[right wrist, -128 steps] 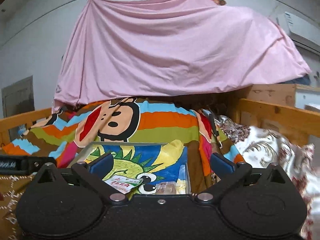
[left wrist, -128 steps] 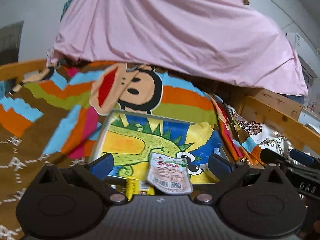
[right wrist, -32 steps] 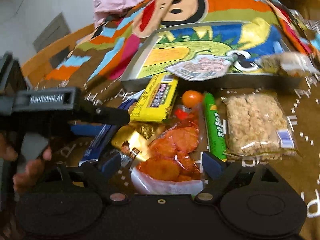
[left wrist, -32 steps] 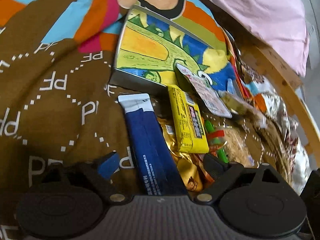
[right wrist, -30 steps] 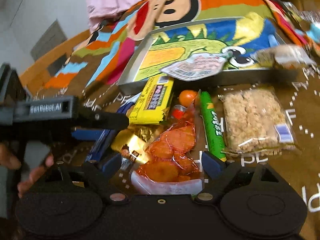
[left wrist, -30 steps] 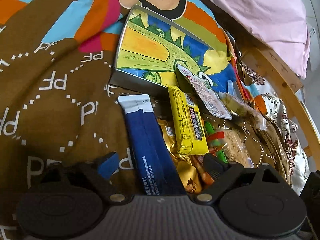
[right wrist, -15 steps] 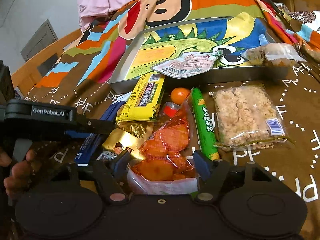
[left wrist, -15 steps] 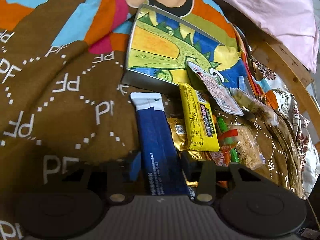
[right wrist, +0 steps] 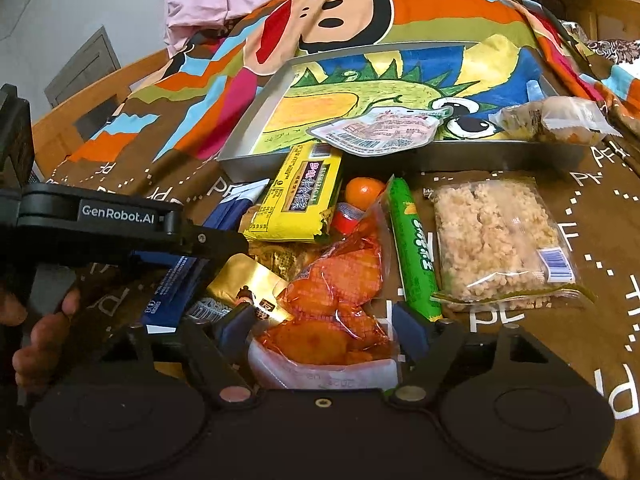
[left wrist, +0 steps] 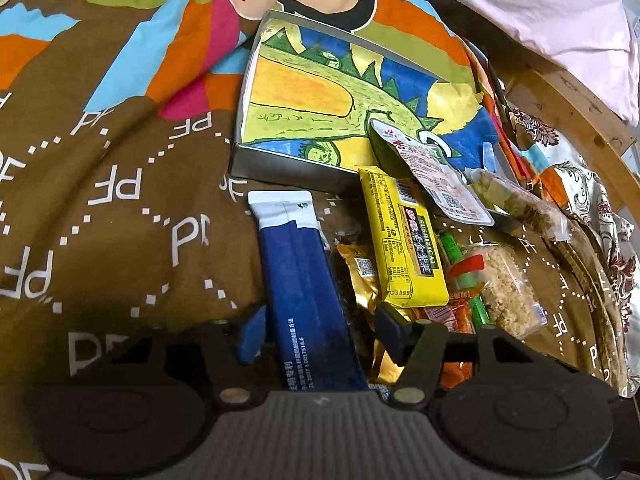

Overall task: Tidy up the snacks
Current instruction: 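Move left tool to the blue stick packet while right tool reaches the orange chips bag, then close left tool on the blue packet while right tool closes on the orange chips bag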

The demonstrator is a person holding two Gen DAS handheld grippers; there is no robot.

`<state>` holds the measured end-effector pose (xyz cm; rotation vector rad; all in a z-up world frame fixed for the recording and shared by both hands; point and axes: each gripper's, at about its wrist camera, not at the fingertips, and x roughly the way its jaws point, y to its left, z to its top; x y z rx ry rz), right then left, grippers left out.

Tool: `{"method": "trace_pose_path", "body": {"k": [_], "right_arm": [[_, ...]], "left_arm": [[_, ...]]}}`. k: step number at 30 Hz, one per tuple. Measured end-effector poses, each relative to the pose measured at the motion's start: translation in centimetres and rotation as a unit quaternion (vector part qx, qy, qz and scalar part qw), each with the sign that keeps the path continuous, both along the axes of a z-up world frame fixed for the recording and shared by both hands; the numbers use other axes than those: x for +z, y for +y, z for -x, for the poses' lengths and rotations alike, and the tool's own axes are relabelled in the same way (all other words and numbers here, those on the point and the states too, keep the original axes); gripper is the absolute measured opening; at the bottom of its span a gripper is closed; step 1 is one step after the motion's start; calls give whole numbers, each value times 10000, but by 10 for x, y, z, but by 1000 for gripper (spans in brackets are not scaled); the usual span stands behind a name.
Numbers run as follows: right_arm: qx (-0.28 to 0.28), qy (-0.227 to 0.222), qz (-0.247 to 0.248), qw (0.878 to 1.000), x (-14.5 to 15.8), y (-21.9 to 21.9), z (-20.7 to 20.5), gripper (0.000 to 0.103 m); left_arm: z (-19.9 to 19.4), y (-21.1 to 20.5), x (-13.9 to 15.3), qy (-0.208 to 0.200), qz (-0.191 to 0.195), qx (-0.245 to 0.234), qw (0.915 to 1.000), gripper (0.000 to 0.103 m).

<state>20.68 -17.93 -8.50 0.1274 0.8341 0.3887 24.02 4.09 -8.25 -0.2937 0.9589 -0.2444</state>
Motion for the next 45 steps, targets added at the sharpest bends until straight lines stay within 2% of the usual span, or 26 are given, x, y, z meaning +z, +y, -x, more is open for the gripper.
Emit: {"method": "trace_pose_path", "body": {"k": [3, 5, 9, 13, 17, 19, 23, 26, 30, 35, 41, 44, 45], "right_arm": [[-1, -36, 71, 10000, 0, 2, 1, 76], [-37, -25, 59, 10000, 1, 2, 1, 74], [-93, 15, 94, 9999, 4, 1, 3, 71], [-138, 49, 89, 9999, 7, 0, 8, 70], [-51, 58, 126, 9999, 2, 1, 4, 77], [31, 23, 202, 9998, 0, 4, 3, 78], [-28, -24, 187, 9998, 3, 3, 6, 69], [-48, -43, 214, 9997, 6, 3, 7, 66], [159, -355, 750, 9964, 11, 14, 18, 65], [458, -847, 1400, 9855, 15, 27, 39, 65], [528, -1288, 1705, 9755, 24, 28, 53, 64], [529, -1384, 1729, 9737, 26, 27, 55, 57], [527, -1365, 1715, 9743, 26, 27, 54, 25]], "left_arm": [[2, 0, 1, -32, -64, -48, 10000, 59], [4, 1, 2, -35, -156, -13, 9999, 45], [10, 7, 4, 37, -187, -32, 9998, 43], [20, 6, 12, 139, -383, -213, 9989, 42], [29, 9, 14, 269, -438, -294, 9982, 42], [30, 8, 13, 267, -438, -255, 9984, 43], [31, 1, 12, 210, -532, -193, 9982, 44], [35, 0, 14, 152, -579, -136, 9981, 41], [41, 1, 19, 129, -548, 23, 9984, 39], [54, 1, 26, 41, -506, 207, 9985, 38], [75, -1, 39, -295, -279, 351, 9986, 36], [80, -8, 42, -341, -277, 358, 9984, 35], [80, -11, 41, -309, -320, 348, 9984, 35]]}}
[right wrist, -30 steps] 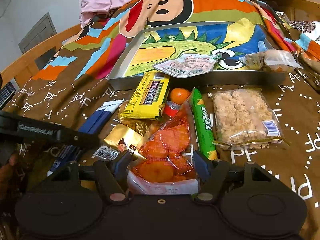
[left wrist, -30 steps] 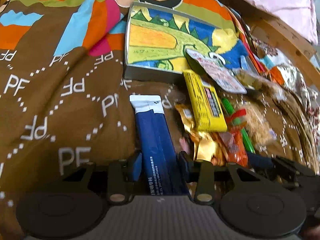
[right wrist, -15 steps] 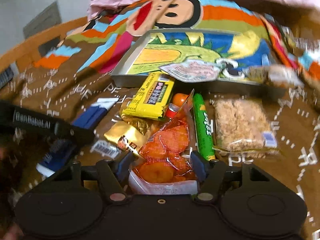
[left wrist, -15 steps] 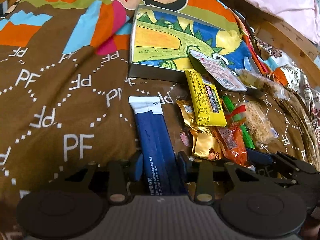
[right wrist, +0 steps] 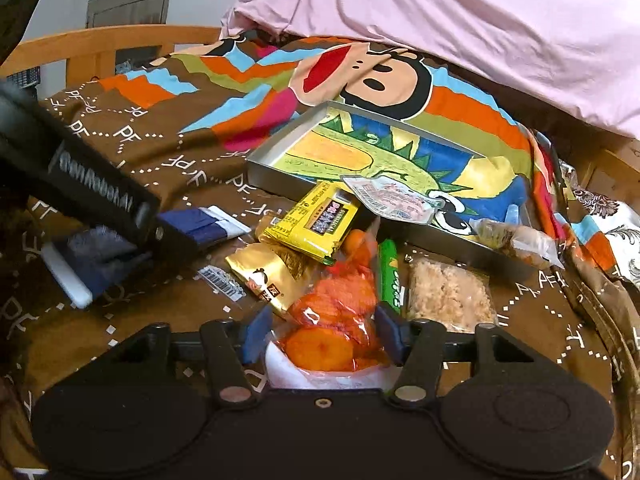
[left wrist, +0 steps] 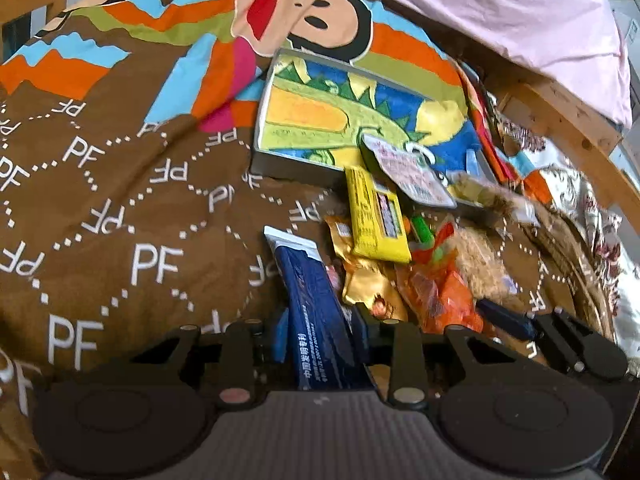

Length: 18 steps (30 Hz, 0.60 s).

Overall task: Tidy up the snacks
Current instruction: 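Close left tool on the blue packet while right tool closes on the orange chips bag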

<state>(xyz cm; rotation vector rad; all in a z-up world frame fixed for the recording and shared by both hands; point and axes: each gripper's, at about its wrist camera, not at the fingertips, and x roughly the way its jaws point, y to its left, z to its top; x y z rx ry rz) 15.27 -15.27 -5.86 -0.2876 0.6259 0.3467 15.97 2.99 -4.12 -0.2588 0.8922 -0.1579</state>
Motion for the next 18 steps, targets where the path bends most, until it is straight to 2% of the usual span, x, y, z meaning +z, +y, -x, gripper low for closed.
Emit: {"method": "trace_pose_path", "body": {"k": [1, 4, 6, 7, 9, 11, 14, 18], "right_arm": [[47, 49, -58, 10000, 0, -1, 0, 28], [71, 89, -15, 9999, -2, 1, 0, 30], [38, 157, -77, 9998, -4, 0, 0, 39], [-26, 251, -190, 9995, -4, -2, -1, 42], [-213, 447, -513, 9975, -3, -11, -6, 54], [-389, 590, -790, 9944, -2, -19, -11, 62], [-615, 1000, -1185, 9860, -9, -30, -23, 64], [-602, 1236, -1433, 9801, -15, -30, -35, 65]], "left_arm": [[0, -2, -1, 36, -56, 1, 10000, 35], [-1, -3, -9, 208, -127, -3, 9997, 35], [-3, -2, -14, 335, -138, 11, 9993, 35], [-3, -3, -16, 380, -144, 15, 9992, 35], [-7, -4, -17, 419, -168, -40, 9990, 37], [-11, -7, -17, 422, -272, -115, 9987, 39], [-18, -13, -21, 459, -437, -283, 9976, 45], [-28, -17, -25, 511, -517, -422, 9965, 50]]}}
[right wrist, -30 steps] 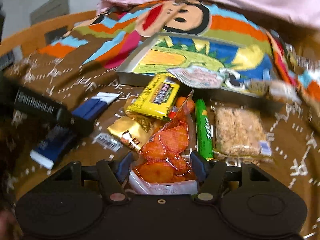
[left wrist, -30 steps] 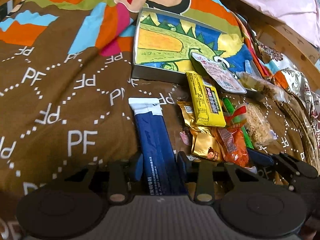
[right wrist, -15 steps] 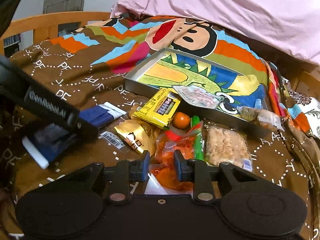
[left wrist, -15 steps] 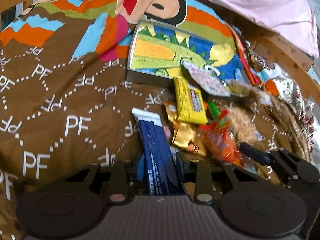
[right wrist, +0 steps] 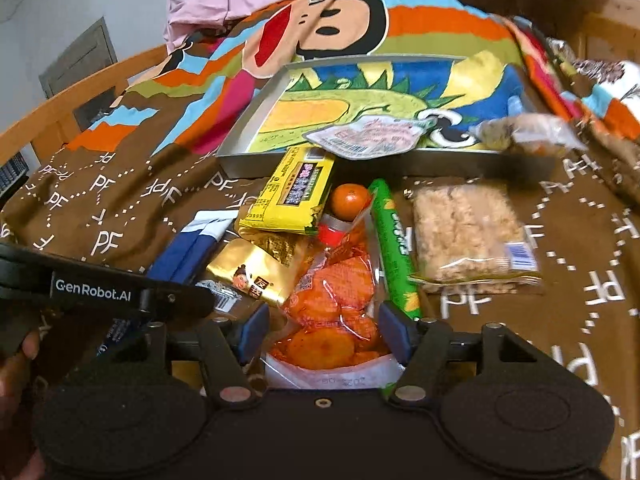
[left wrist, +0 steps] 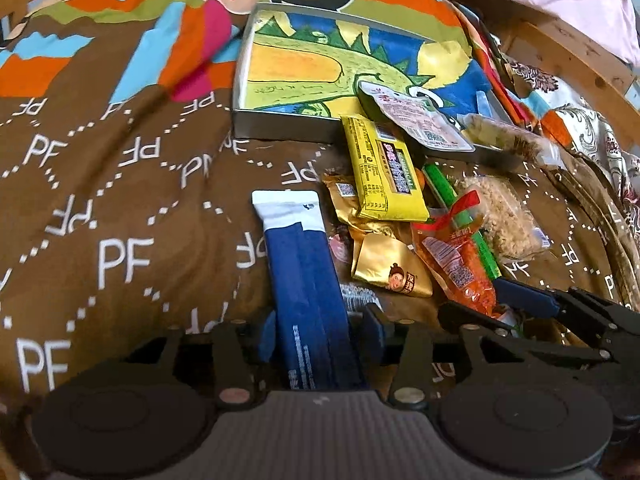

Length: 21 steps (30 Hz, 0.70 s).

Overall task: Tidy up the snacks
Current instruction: 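Close left tool on the blue packet while right tool closes on the orange chips bag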

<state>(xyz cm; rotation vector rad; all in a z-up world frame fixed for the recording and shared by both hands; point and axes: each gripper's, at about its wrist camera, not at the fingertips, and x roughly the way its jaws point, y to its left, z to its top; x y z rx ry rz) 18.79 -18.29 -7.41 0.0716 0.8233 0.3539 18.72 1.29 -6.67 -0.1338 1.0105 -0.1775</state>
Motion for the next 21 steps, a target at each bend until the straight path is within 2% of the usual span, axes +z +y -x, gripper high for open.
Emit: {"method": "trace_pose_path", "body": {"k": [4, 5, 9, 13, 21], "right_arm": [[102, 66, 101, 9999, -9, 5, -8, 64], [77, 56, 107, 9999, -8, 5, -9, 57], [15, -11, 141, 9999, -6, 3, -8, 46], [221, -540, 866, 9945, 0, 18, 6, 35], [586, -1024, 1784, 9769, -2, 33, 23, 34]], "left_arm": [[-8, 2, -3, 59, 27, -40, 10000, 51], [-9, 3, -4, 66, 35, -57, 10000, 51], [-5, 5, -6, 7, -38, -122, 9999, 41], [-1, 11, -2, -23, 65, 8, 10000, 36], [13, 19, 9, -197, 191, 311, 9991, 36]]}}
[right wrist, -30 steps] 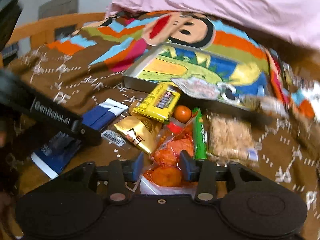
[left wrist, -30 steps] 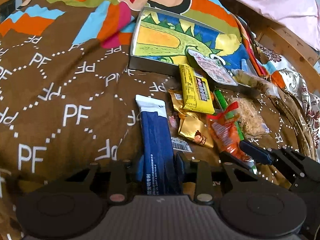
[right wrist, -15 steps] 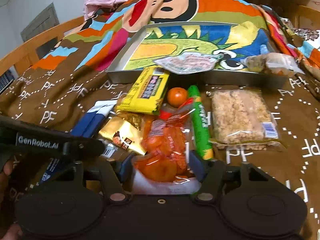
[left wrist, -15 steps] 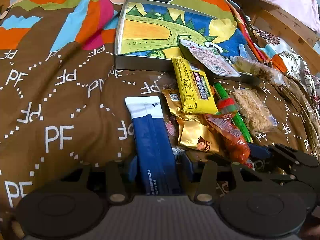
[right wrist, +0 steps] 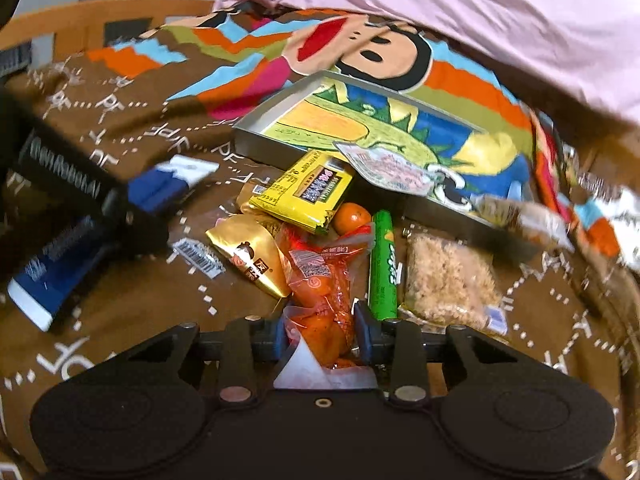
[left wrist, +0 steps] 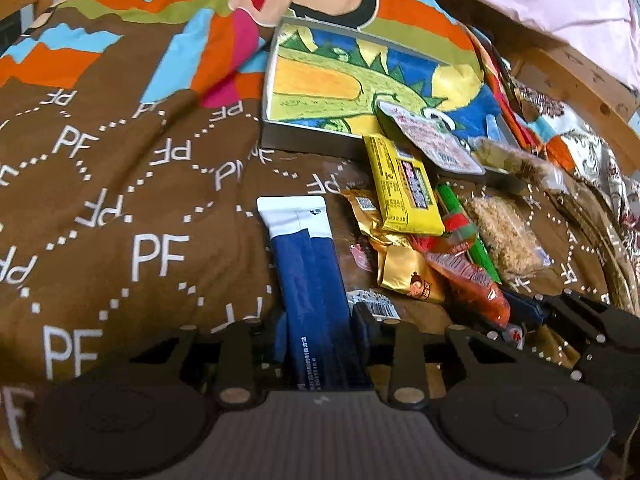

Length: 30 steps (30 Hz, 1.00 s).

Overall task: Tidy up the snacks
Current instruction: 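Lift the blue packet with left tool while right tool lifts the orange bag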

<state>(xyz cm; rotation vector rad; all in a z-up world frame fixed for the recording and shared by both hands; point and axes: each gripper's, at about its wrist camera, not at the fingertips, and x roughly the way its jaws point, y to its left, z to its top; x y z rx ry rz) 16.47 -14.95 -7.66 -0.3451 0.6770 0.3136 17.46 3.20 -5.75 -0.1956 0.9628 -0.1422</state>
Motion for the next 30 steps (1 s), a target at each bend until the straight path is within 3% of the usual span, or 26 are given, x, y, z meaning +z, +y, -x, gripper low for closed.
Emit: {"method": "trace_pose_path", "body": {"k": [10, 19, 30], "right_arm": [[351, -614, 620, 9956, 6, 12, 21, 33], [490, -1239, 1087, 9851, 16, 14, 37, 31], [348, -1408, 1240, 9816, 20, 7, 31, 31]], "left_arm": [[9, -7, 27, -451, 122, 8, 9989, 36], [6, -15, 36, -616, 158, 19, 9980, 36], [-8, -23, 38, -670, 194, 10, 9976, 36]]}}
